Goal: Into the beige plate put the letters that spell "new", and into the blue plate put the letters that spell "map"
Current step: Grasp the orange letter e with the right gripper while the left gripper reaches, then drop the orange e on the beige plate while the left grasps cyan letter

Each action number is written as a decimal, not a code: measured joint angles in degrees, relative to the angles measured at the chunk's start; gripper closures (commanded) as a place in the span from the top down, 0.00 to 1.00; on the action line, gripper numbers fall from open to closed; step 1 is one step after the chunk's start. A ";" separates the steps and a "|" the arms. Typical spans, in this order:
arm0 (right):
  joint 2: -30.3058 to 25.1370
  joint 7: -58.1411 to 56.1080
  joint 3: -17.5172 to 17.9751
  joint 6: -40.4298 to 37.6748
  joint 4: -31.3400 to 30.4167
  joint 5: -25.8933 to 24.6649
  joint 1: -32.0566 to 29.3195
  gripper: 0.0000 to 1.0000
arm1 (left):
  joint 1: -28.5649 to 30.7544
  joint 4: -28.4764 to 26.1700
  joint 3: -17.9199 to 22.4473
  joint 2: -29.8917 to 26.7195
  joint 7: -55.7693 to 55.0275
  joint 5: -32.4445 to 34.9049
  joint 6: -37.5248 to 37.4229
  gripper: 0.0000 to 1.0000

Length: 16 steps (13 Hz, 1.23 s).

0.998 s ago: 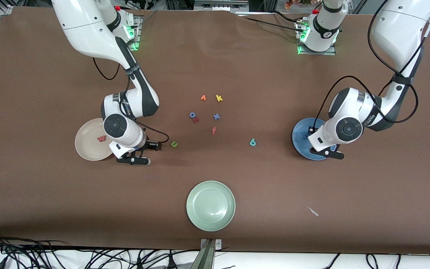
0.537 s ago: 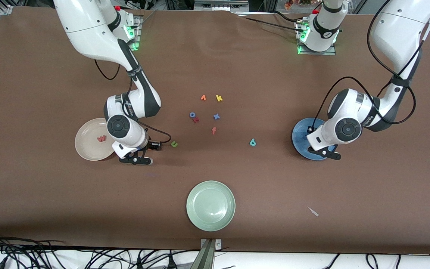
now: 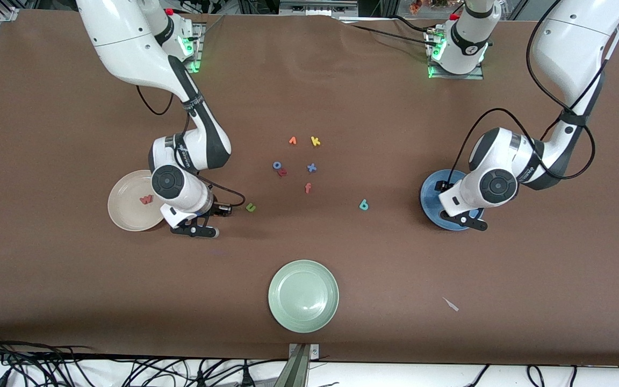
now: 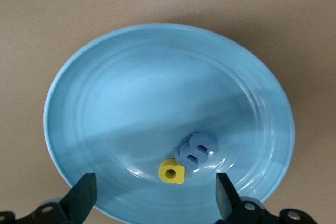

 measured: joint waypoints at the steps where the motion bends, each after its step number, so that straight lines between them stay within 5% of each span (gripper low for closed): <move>1: 0.00 0.00 0.00 0.00 0.00 0.00 0.00 0.24 | -0.27 0.29 -0.13 0.00 0.00 0.00 0.11 1.00; 4: -0.06 0.01 -0.02 -0.15 0.00 0.02 -0.06 0.15 | -1.69 2.29 -0.68 -0.02 0.01 0.00 0.14 1.00; 10: -0.25 -2.49 -0.79 -6.43 3.35 0.12 -0.41 0.13 | -11.07 10.27 -2.45 0.03 -0.12 -0.01 -0.43 1.00; 12: -1.73 -8.34 -3.44 -10.99 4.14 0.12 -0.56 0.16 | -14.68 14.63 -2.45 1.49 -0.33 -0.01 -0.56 1.00; 13: -2.70 -11.52 -5.10 -13.84 4.16 0.12 -0.73 0.25 | -15.65 17.08 -2.44 3.17 -0.33 -0.01 -0.62 1.00; 16: -4.12 -19.02 -9.13 -17.21 3.43 0.12 -1.24 0.27 | -16.61 21.50 -2.37 9.09 -0.26 -0.01 1.78 1.00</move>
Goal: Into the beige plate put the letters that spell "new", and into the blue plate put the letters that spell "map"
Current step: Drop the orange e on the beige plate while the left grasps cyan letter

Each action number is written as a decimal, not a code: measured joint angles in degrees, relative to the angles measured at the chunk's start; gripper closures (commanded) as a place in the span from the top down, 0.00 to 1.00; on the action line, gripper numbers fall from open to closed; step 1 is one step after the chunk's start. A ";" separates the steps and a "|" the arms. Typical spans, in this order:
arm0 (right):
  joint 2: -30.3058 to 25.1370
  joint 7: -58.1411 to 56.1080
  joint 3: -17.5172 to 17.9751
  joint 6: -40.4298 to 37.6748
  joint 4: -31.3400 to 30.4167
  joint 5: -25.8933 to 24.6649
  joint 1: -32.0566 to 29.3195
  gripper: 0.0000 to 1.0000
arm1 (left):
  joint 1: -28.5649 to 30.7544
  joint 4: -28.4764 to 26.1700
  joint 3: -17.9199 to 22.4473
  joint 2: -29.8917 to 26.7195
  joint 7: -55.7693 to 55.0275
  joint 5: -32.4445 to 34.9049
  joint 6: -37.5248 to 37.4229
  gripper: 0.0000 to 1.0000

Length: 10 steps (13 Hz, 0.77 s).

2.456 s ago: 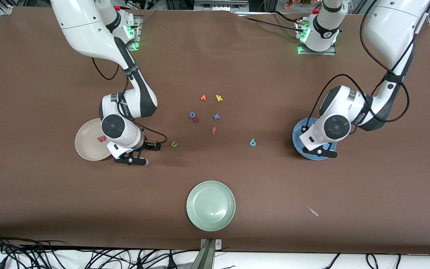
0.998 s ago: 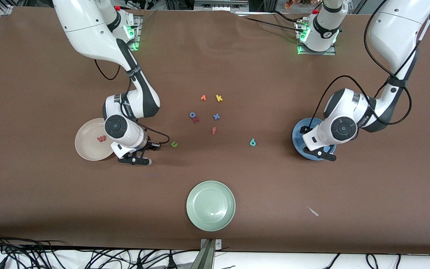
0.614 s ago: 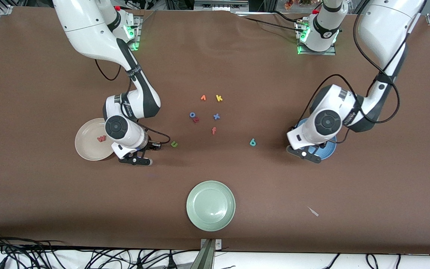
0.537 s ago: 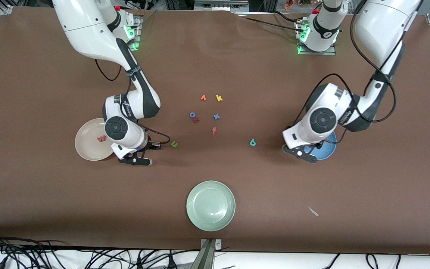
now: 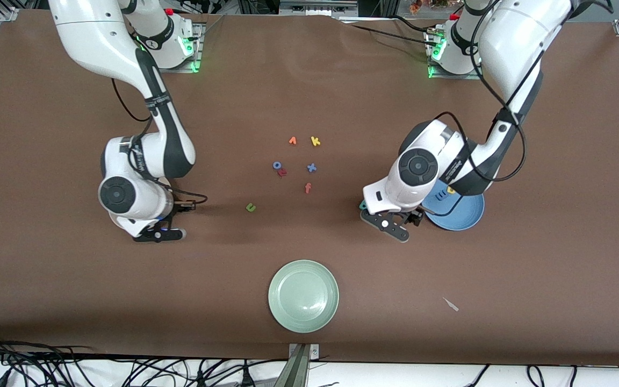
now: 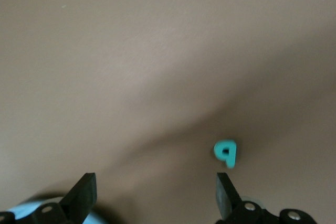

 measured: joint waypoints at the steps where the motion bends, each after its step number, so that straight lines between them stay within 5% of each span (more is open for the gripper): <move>1: -0.10 -1.75 -1.22 -0.23 -0.85 0.00 -0.02 0.26 | -0.04 0.62 0.02 1.66 0.00 0.00 2.23 1.00; 3: -0.10 -4.59 -3.44 -0.27 -3.20 0.00 -0.10 0.26 | 0.07 1.14 0.28 3.57 0.00 -0.30 4.96 1.00; 4: -0.10 -5.46 -4.19 -0.26 -4.29 0.00 -0.41 0.35 | 0.13 1.17 0.35 3.98 0.00 -0.71 5.27 1.00; 6: -0.09 -6.20 -4.63 -0.24 -5.46 0.02 -1.57 1.00 | 0.09 1.18 0.35 4.38 0.02 -2.67 5.42 1.00; 10: -0.27 -5.19 -4.55 -0.30 -5.06 1.84 -1.71 1.00 | -0.81 -1.10 0.26 5.57 -1.14 -3.83 8.15 1.00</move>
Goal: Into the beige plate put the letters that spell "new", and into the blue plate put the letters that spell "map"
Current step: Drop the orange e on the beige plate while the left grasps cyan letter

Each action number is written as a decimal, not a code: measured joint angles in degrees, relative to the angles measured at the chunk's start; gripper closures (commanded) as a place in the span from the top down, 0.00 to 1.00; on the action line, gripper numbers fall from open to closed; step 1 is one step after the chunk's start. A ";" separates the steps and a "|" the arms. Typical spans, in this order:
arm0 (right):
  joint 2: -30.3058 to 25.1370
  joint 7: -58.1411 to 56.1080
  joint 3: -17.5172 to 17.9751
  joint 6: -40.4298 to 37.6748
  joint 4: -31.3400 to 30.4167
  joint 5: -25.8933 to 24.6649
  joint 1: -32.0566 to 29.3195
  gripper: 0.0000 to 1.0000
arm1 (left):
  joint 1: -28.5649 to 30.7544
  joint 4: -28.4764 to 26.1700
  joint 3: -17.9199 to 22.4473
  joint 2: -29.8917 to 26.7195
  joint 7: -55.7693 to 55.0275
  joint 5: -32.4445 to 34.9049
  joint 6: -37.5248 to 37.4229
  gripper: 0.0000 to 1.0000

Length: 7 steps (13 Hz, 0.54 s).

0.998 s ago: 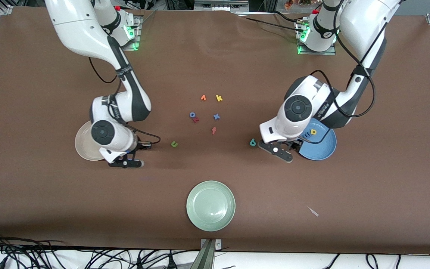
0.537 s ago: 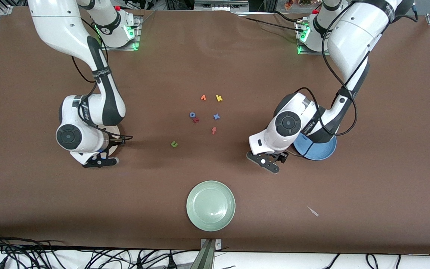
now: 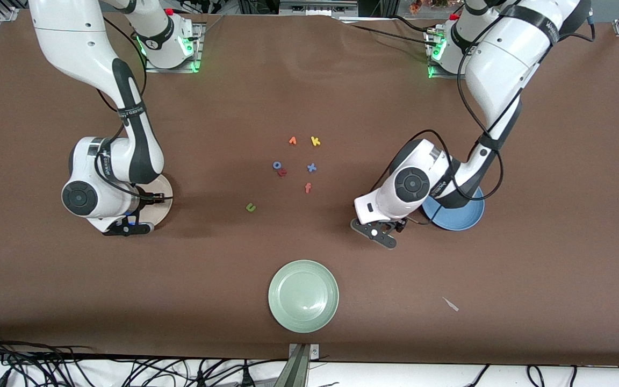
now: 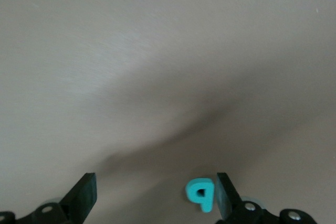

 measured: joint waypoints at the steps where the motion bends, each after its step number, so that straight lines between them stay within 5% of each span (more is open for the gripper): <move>1: -0.06 1.64 0.14 -0.08 0.51 0.94 0.25 1.00 | -0.34 -1.12 0.00 0.30 -1.63 0.00 1.35 1.00; 7: -0.25 19.44 5.51 -0.24 4.69 2.61 2.19 1.00 | -1.87 -5.58 0.02 0.55 -5.64 0.00 6.11 0.99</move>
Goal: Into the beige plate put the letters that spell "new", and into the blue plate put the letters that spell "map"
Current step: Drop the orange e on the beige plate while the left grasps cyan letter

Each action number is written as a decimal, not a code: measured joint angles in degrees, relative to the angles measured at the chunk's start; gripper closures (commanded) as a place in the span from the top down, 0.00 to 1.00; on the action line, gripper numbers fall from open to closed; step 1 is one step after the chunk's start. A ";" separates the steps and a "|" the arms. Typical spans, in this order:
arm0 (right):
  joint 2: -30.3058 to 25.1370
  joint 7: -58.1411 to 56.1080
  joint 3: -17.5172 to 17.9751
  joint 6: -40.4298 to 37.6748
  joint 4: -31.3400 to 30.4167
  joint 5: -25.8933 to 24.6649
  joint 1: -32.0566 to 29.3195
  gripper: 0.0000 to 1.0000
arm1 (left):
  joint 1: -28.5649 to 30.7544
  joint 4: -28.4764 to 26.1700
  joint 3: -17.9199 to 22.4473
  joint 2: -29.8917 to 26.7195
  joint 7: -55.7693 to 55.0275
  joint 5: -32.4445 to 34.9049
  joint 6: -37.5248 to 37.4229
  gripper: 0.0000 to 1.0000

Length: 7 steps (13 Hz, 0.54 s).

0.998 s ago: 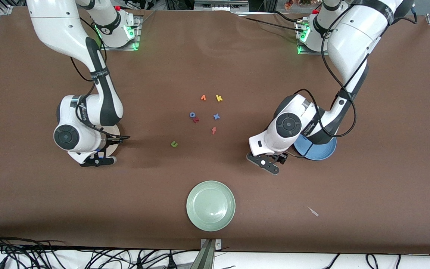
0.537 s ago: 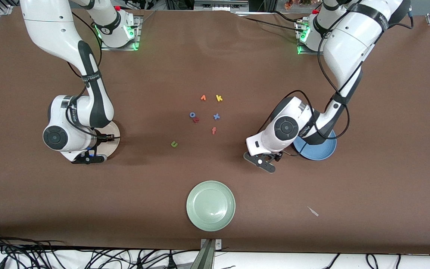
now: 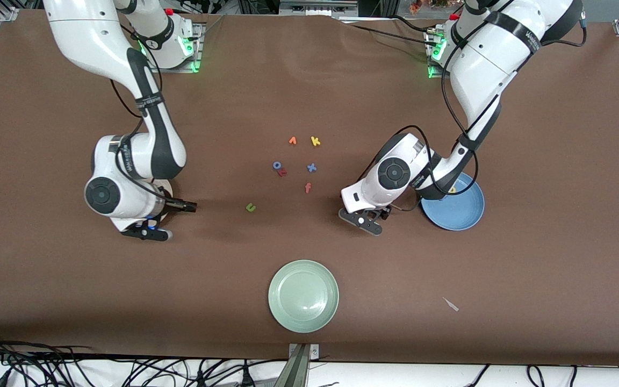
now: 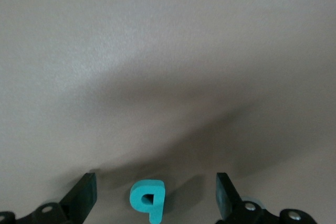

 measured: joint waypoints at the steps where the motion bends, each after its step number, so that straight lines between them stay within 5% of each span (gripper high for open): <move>1: 0.01 3.30 1.31 0.08 0.47 0.01 0.09 1.00 | 0.14 -0.54 0.03 -0.02 0.00 0.00 0.03 0.95; 5: 0.05 14.02 4.60 2.28 1.81 0.02 1.08 1.00 | 0.28 -1.71 0.13 -0.83 0.02 0.02 0.31 0.79; 6: 0.19 16.40 5.04 3.64 1.81 0.02 1.81 1.00 | 0.28 -1.93 0.11 -1.18 0.02 0.02 0.30 0.70; 7: 0.45 18.67 5.28 5.01 1.80 0.02 2.80 1.00 | 0.27 -2.26 0.11 -1.51 0.02 0.02 0.27 0.51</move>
